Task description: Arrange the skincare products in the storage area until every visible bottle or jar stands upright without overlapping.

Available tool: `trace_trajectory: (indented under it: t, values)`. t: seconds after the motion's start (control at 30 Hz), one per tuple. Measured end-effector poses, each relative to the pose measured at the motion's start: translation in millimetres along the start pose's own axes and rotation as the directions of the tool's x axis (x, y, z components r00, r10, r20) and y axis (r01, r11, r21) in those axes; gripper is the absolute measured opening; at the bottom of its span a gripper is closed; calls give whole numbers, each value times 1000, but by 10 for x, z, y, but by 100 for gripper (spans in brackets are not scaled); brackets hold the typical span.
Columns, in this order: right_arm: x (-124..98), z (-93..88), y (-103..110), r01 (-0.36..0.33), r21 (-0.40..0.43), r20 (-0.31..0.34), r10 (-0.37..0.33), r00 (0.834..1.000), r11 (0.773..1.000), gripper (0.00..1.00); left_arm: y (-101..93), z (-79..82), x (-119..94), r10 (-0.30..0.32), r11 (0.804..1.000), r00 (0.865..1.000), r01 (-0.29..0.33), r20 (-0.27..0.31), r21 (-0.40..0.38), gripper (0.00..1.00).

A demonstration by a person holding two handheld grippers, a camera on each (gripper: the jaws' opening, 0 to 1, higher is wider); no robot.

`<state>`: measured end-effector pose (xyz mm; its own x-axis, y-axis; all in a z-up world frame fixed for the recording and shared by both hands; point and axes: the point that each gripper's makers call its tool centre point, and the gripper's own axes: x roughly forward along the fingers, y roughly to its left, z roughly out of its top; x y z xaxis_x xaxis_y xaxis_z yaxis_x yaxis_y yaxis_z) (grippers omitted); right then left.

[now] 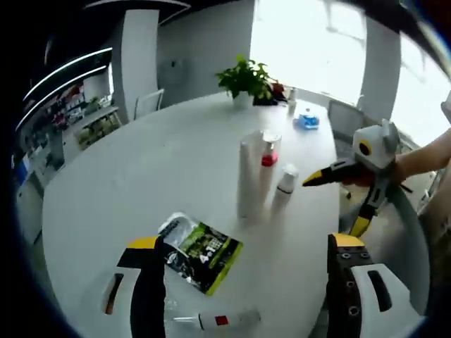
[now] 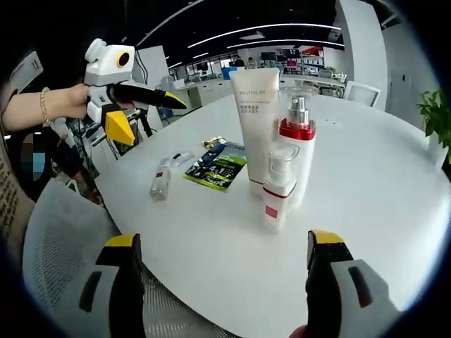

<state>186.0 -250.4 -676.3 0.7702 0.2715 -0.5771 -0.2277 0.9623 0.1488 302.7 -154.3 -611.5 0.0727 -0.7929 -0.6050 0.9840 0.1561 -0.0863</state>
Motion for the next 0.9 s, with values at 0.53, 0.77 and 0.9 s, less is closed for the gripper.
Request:
trace_trajectory:
  t: [0.53,0.77,0.9]
  values:
    - [7,-27,40,-17,-14,-13,17,1000,1000,95,-9,-514,-414,139,970,989,-128,40,-207,97]
    - [10,-37,45,-22,-5,-19,22,1000,1000,93,20,-768,-579,228,938,973,-207,43,-276,97]
    - [18,-57,65,-26,-20,-35,25,999,999,93,6,-904,-651,255,916,966,-227,44,-330,97]
